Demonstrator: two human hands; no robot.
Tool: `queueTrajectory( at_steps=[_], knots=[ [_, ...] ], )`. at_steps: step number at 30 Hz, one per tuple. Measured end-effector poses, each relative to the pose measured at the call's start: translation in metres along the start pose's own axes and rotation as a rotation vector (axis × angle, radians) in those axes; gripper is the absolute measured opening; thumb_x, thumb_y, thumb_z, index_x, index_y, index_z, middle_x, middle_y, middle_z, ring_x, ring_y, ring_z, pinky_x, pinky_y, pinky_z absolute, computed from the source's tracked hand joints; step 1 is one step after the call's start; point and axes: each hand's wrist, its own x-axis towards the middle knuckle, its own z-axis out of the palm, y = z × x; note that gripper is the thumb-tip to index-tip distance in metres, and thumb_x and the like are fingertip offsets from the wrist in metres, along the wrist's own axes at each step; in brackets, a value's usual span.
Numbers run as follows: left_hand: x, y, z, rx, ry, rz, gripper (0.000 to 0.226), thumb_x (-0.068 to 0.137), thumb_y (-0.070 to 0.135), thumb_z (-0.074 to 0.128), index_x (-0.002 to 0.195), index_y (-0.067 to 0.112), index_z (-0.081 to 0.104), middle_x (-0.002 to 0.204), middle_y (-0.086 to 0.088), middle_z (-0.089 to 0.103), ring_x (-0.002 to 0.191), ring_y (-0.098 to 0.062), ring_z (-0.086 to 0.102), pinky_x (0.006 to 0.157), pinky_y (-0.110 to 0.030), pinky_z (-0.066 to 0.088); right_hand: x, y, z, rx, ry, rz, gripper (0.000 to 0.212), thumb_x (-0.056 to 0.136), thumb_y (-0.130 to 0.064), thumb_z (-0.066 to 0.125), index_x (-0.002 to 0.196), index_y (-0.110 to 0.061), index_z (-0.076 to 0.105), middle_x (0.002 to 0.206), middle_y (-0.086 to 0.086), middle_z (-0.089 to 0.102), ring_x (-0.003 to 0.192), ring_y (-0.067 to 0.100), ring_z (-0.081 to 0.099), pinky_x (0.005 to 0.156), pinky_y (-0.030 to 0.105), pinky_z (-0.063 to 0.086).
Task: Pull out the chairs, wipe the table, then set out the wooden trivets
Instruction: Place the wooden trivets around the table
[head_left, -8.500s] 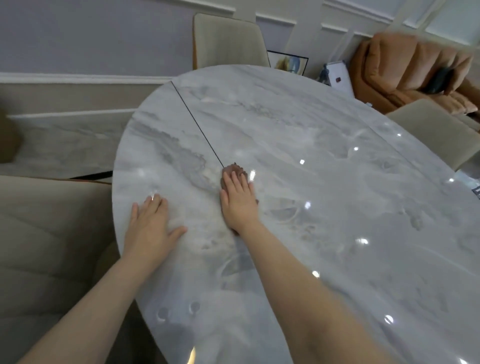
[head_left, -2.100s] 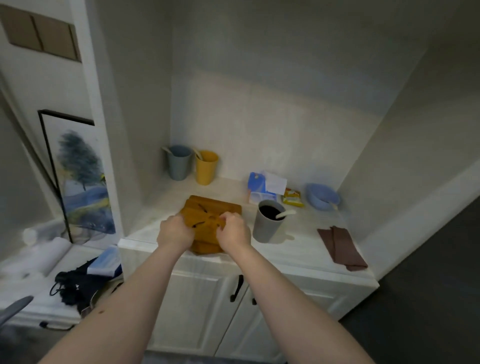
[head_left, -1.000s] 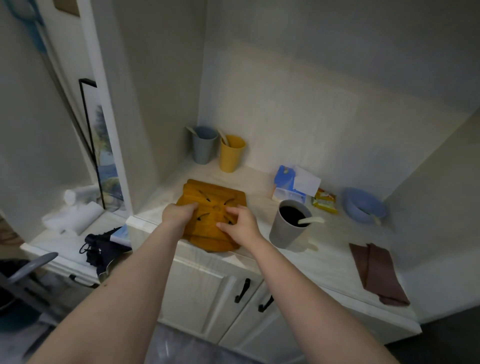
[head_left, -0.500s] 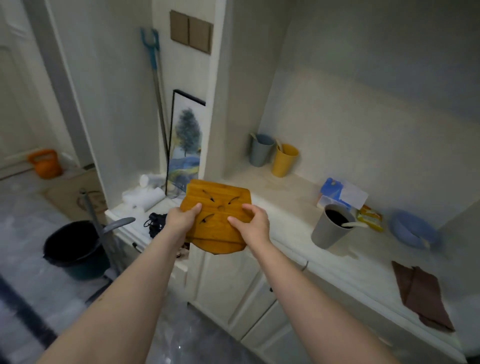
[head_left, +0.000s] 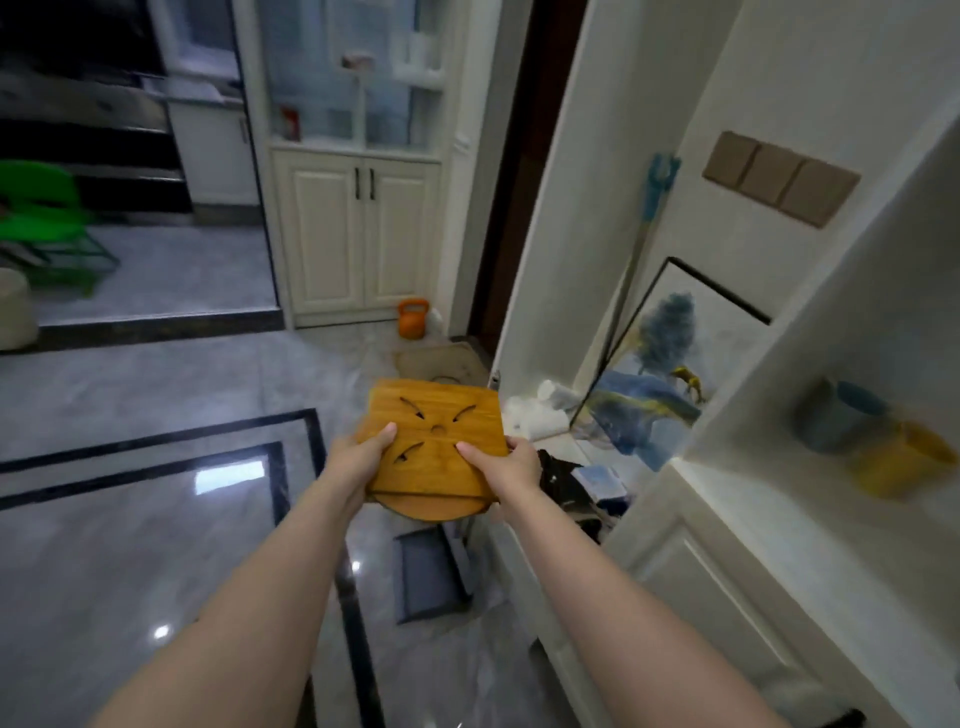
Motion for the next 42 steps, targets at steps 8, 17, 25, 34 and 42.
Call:
queueTrajectory(
  at_steps=[8, 17, 25, 34, 42],
  knots=[
    [0.048, 0.050, -0.075, -0.139, 0.254, 0.078, 0.051, 0.085, 0.026, 0.069, 0.126, -0.001, 0.054, 0.120, -0.017, 0.061, 0.102, -0.031, 0.060, 0.085, -0.040, 0.050, 0.047, -0.067, 0.110, -0.112, -0.227, -0.181, 0.066, 0.072, -0.037, 0.081, 0.126, -0.008, 0.054, 0.124, 0.008, 0.060, 0.111, 0.025, 0.058, 0.092, 0.034, 0.048],
    [0.100, 0.093, -0.162, -0.338, 0.579, 0.110, 0.059, 0.095, 0.044, 0.050, 0.135, 0.002, 0.043, 0.130, -0.018, 0.054, 0.113, -0.037, 0.056, 0.077, -0.042, 0.048, 0.091, -0.137, 0.245, -0.210, -0.523, -0.340, 0.047, 0.076, -0.034, 0.078, 0.113, -0.009, 0.061, 0.111, 0.009, 0.065, 0.099, 0.024, 0.061, 0.089, 0.044, 0.053],
    [0.132, 0.107, -0.296, -0.392, 0.806, 0.088, 0.060, 0.098, 0.044, 0.042, 0.138, 0.000, 0.040, 0.132, -0.019, 0.052, 0.114, -0.038, 0.054, 0.080, -0.043, 0.048, 0.077, -0.171, 0.407, -0.211, -0.804, -0.346, 0.041, 0.074, -0.031, 0.081, 0.104, -0.016, 0.057, 0.106, 0.005, 0.064, 0.088, 0.018, 0.059, 0.064, 0.026, 0.051],
    [0.167, 0.155, -0.459, -0.399, 1.021, 0.159, 0.046, 0.101, 0.030, 0.041, 0.129, -0.005, 0.047, 0.128, -0.021, 0.054, 0.103, -0.031, 0.053, 0.079, -0.033, 0.039, 0.037, -0.226, 0.593, -0.225, -0.986, -0.358, 0.058, 0.071, -0.033, 0.082, 0.117, -0.009, 0.056, 0.116, 0.009, 0.063, 0.102, 0.025, 0.061, 0.087, 0.040, 0.054],
    [0.182, 0.179, -0.591, -0.492, 1.194, 0.120, 0.052, 0.099, 0.036, 0.044, 0.133, -0.003, 0.046, 0.129, -0.020, 0.054, 0.115, -0.038, 0.053, 0.090, -0.042, 0.046, -0.012, -0.271, 0.742, -0.285, -1.144, -0.414, 0.063, 0.075, -0.029, 0.080, 0.126, -0.005, 0.051, 0.117, 0.008, 0.059, 0.099, 0.020, 0.056, 0.076, 0.029, 0.048]
  ],
)
